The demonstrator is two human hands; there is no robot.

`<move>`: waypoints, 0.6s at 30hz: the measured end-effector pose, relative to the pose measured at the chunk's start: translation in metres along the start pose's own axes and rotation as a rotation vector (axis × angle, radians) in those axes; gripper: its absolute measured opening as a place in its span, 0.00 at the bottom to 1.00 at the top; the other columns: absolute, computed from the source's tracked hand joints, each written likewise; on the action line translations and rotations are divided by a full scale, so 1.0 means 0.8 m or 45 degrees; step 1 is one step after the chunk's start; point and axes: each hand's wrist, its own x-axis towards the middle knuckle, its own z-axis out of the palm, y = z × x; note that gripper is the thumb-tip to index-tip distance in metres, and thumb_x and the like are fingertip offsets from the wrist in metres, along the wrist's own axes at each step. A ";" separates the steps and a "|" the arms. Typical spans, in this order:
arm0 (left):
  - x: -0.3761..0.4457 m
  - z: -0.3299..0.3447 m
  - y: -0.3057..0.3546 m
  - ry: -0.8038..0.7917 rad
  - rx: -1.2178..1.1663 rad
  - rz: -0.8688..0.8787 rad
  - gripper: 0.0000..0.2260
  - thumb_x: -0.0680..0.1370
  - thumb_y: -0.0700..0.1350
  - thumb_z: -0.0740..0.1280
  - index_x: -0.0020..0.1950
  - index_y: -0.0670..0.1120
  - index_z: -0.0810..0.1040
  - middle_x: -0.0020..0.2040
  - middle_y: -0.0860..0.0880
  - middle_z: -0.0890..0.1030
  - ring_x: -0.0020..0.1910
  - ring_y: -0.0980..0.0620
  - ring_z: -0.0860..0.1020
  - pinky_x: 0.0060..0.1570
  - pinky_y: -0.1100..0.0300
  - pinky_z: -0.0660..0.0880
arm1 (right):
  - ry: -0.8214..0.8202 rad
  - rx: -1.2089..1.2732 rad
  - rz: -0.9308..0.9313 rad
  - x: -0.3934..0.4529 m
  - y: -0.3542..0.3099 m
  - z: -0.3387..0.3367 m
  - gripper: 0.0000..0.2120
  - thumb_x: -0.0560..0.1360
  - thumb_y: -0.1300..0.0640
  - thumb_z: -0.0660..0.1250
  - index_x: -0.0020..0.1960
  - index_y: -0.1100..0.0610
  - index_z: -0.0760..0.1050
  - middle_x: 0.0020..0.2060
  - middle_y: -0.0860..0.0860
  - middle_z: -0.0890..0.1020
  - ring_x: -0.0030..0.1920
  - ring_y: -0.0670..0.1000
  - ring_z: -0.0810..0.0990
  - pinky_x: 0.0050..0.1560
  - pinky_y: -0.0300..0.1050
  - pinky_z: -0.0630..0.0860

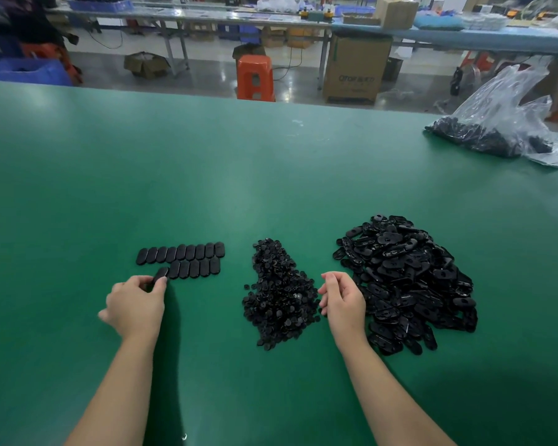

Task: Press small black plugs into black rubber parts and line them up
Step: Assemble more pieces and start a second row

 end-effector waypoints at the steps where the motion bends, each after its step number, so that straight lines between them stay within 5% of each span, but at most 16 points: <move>1: 0.002 0.002 0.001 0.001 0.005 -0.006 0.12 0.76 0.55 0.71 0.51 0.48 0.84 0.51 0.42 0.81 0.53 0.39 0.76 0.55 0.46 0.64 | 0.002 -0.003 -0.001 0.000 0.000 0.000 0.10 0.84 0.55 0.61 0.47 0.55 0.78 0.34 0.49 0.79 0.28 0.46 0.74 0.31 0.45 0.74; 13: 0.003 0.004 0.009 0.044 -0.021 -0.013 0.14 0.76 0.58 0.71 0.50 0.48 0.83 0.50 0.43 0.81 0.53 0.39 0.76 0.55 0.46 0.64 | 0.016 -0.011 -0.031 0.001 0.001 0.002 0.15 0.85 0.52 0.58 0.45 0.54 0.78 0.31 0.47 0.79 0.28 0.46 0.74 0.29 0.44 0.73; 18: -0.028 0.013 0.036 -0.044 -0.319 0.312 0.08 0.80 0.50 0.68 0.50 0.46 0.81 0.46 0.46 0.79 0.48 0.44 0.77 0.50 0.49 0.74 | 0.010 -0.033 -0.038 0.001 0.002 0.003 0.15 0.85 0.52 0.59 0.45 0.54 0.78 0.31 0.47 0.79 0.28 0.46 0.74 0.29 0.43 0.73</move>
